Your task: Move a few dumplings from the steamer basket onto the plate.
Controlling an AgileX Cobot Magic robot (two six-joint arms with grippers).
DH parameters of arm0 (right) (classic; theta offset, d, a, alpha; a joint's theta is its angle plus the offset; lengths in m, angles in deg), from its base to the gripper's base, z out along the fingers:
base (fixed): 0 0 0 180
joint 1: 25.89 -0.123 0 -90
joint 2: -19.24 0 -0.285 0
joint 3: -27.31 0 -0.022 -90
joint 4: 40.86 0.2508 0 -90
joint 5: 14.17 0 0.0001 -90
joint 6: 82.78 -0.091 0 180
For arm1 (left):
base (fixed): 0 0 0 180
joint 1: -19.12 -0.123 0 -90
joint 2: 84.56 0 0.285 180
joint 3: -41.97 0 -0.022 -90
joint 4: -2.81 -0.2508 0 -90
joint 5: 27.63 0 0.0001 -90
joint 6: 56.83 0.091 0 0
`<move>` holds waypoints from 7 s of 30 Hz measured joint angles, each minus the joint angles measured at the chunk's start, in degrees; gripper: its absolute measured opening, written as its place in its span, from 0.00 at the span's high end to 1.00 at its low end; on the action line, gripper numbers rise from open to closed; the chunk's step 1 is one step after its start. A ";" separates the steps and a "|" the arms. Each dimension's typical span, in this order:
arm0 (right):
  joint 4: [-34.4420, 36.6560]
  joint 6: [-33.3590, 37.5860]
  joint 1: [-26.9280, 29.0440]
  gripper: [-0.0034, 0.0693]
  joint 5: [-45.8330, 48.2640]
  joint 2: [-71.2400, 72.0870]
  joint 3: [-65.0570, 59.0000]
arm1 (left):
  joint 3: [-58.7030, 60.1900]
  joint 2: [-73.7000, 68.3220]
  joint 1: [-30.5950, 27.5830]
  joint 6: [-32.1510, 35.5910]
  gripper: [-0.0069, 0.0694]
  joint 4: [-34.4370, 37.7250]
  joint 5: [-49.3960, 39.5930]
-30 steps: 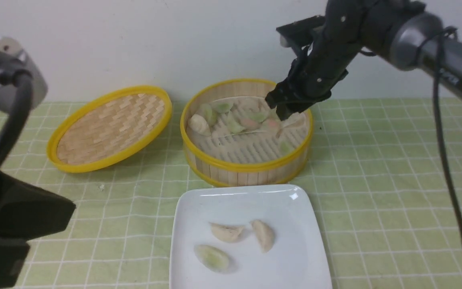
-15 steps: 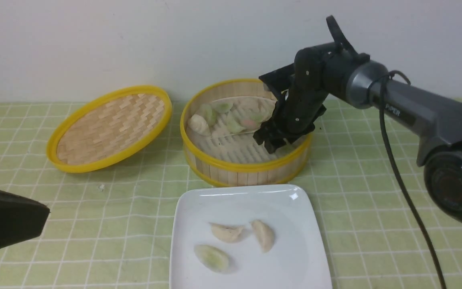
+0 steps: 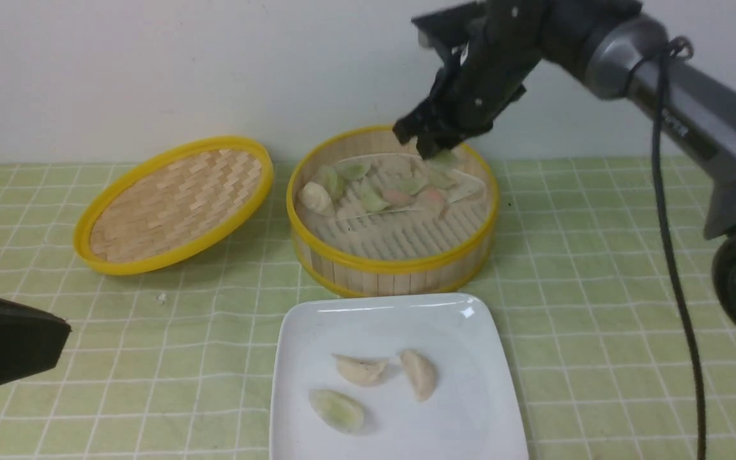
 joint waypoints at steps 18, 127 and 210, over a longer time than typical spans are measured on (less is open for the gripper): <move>10.85 2.55 -9.69 0.74 0.40 24.56 -41.76 | 0.00 0.20 0.00 0.43 0.92 -0.94 0.00; -30.52 -39.60 -15.41 0.97 -36.41 132.64 -104.32 | 29.75 26.83 -1.01 3.02 0.92 -5.30 40.26; -11.62 -16.99 -1.43 0.97 -42.02 132.64 -114.11 | 70.24 47.34 -29.30 3.49 0.92 -5.21 51.06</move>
